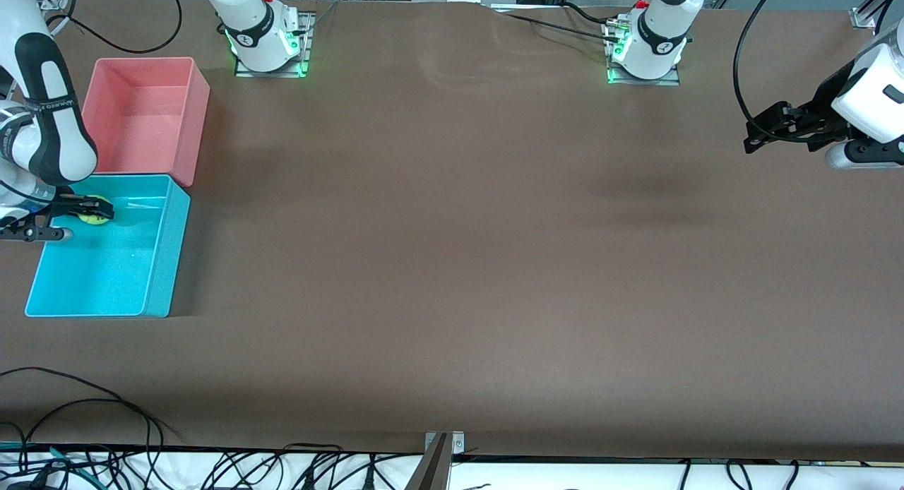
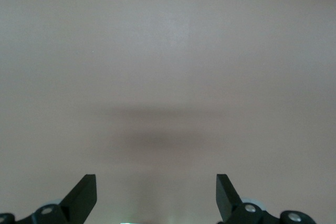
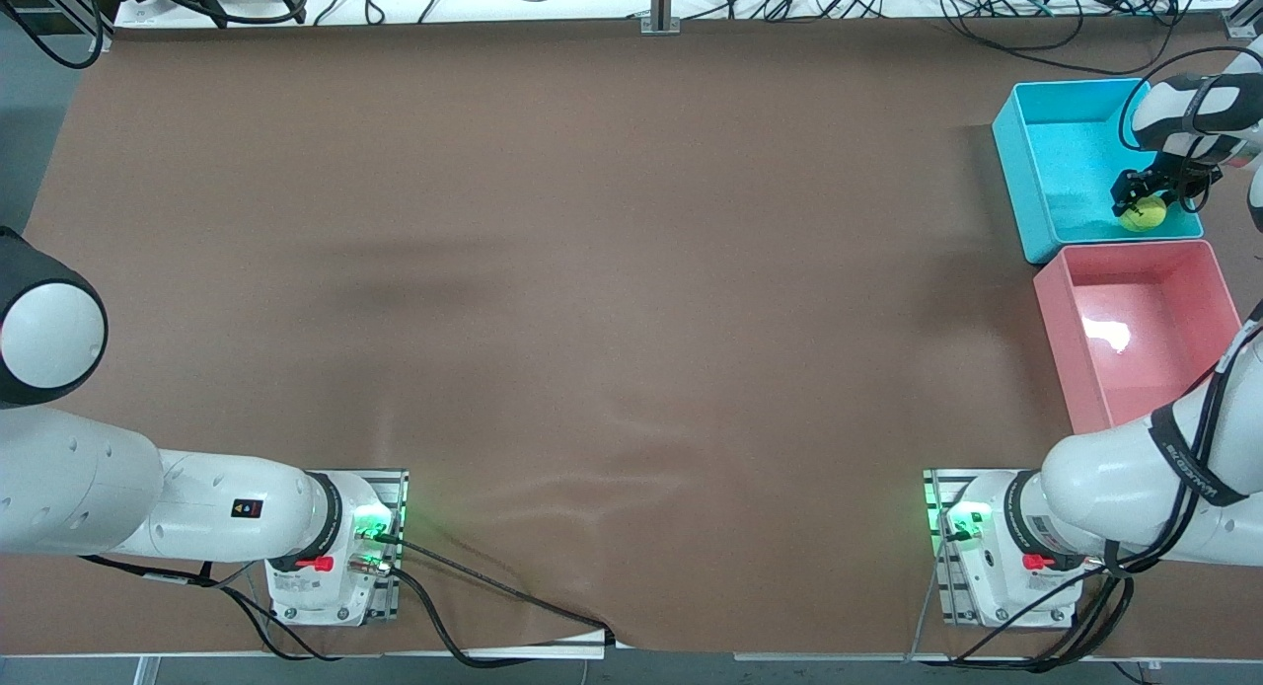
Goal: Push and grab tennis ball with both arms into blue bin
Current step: 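Lower the ball into the blue bin and open the right gripper, then release the tennis ball inside the blue bin with the right gripper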
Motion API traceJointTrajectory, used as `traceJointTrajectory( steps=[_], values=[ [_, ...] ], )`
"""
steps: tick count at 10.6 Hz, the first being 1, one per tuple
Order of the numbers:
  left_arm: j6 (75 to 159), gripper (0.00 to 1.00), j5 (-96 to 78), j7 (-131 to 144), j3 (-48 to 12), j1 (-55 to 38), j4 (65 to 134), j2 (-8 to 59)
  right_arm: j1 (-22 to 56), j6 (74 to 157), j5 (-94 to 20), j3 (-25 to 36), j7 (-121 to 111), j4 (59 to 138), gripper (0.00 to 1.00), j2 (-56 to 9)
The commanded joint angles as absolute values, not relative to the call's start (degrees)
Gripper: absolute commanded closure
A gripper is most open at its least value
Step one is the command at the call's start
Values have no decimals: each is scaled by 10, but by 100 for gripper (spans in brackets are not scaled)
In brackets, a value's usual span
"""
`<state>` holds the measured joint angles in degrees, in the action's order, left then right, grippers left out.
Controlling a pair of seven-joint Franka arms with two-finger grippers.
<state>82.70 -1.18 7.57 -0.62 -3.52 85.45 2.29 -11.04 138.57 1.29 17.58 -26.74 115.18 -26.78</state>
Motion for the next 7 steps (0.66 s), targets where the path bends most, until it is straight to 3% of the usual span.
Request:
traceJointTrajectory(
  steps=[1,7],
  values=[
    [814,0,-22,80,-4,-33,839,29,-113,1396,-10,160,-264,1164,100,-260],
    [814,0,-22,80,-4,-33,839,29,-111,1411,-10,160,-264,1174,100,-268]
  ],
)
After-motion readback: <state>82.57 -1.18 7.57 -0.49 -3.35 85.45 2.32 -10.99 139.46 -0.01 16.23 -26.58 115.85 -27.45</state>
